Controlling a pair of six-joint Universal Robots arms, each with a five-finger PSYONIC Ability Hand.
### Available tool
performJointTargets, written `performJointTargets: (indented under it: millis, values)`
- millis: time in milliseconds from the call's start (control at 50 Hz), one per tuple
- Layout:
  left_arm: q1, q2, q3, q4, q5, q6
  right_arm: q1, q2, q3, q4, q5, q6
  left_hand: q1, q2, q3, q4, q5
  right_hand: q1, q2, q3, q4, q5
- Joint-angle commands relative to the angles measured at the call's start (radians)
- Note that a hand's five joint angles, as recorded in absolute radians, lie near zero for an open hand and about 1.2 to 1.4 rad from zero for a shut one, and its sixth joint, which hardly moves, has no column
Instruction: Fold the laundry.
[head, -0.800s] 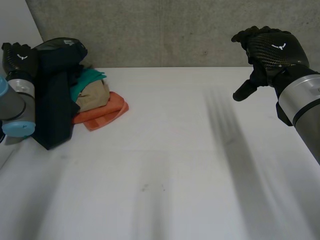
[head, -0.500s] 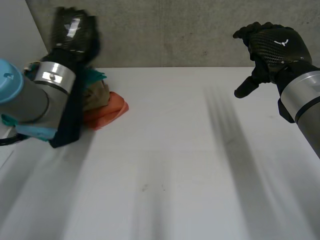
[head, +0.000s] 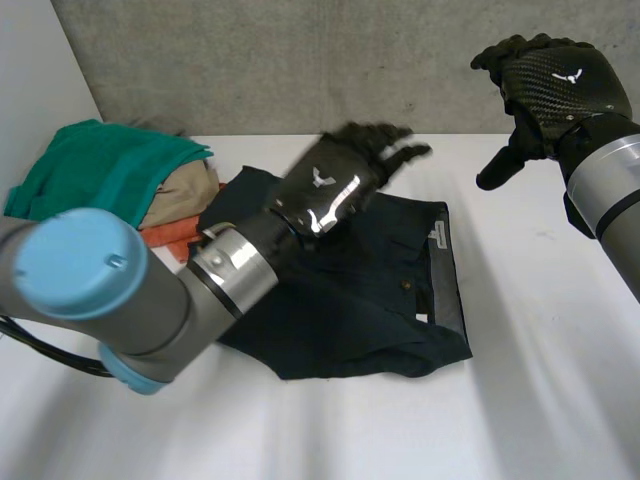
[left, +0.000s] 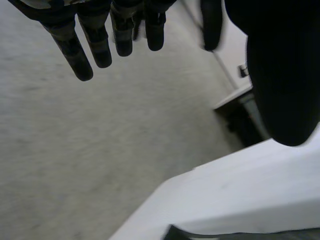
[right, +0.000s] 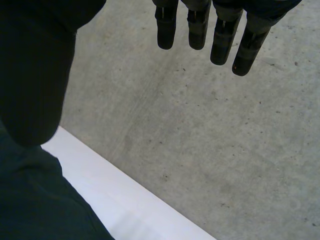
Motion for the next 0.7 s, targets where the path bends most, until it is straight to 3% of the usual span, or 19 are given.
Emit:
performJointTargets:
  millis: [20,160,240,320,400,600,660,700]
  values:
    - [0.070,0.182,-0.077,-0.150,-0.182,0.013,0.011,0.007,0.001,0.024,0.001,-0.105,0.020,0.008,0.001,0.010,0.000,-0.023,-0.050,-0.042,-0.064,-0.060]
    - [0.168,0.232,-0.157,-0.276,-0.283,0.062,0.035,0.017,0.008,0.185,0.007,-0.240,0.044,0.031,0.024,0.033,0.023,-0.023,-0.050,-0.042,-0.064,-0.060]
    - [0.284,0.224,-0.219,-0.369,-0.311,0.193,0.106,0.074,0.027,0.271,0.011,-0.260,0.234,0.222,0.214,0.223,0.213,0.028,0.002,0.010,-0.012,-0.009]
    - [0.341,0.216,-0.267,-0.449,-0.311,0.307,0.166,0.131,0.079,0.285,0.011,-0.257,0.393,0.381,0.373,0.382,0.372,0.081,0.055,0.063,0.041,0.044]
    - [0.363,0.186,-0.307,-0.474,-0.309,0.356,0.178,0.157,0.139,0.217,0.008,-0.254,0.396,0.384,0.376,0.386,0.376,0.084,0.057,0.066,0.044,0.047]
    - [0.349,0.098,-0.322,-0.465,-0.303,0.355,0.184,0.319,0.182,0.076,0.011,-0.265,0.393,0.381,0.374,0.383,0.373,0.107,0.081,0.089,0.067,0.070]
    - [0.340,0.062,-0.316,-0.455,-0.303,0.356,0.184,0.353,0.173,0.053,0.016,-0.265,0.393,0.381,0.374,0.383,0.373,0.236,0.210,0.218,0.196,0.199]
    - [0.334,0.046,-0.312,-0.451,-0.303,0.358,0.184,0.369,0.170,0.036,0.015,-0.265,0.393,0.381,0.374,0.383,0.373,0.444,0.418,0.426,0.404,0.408]
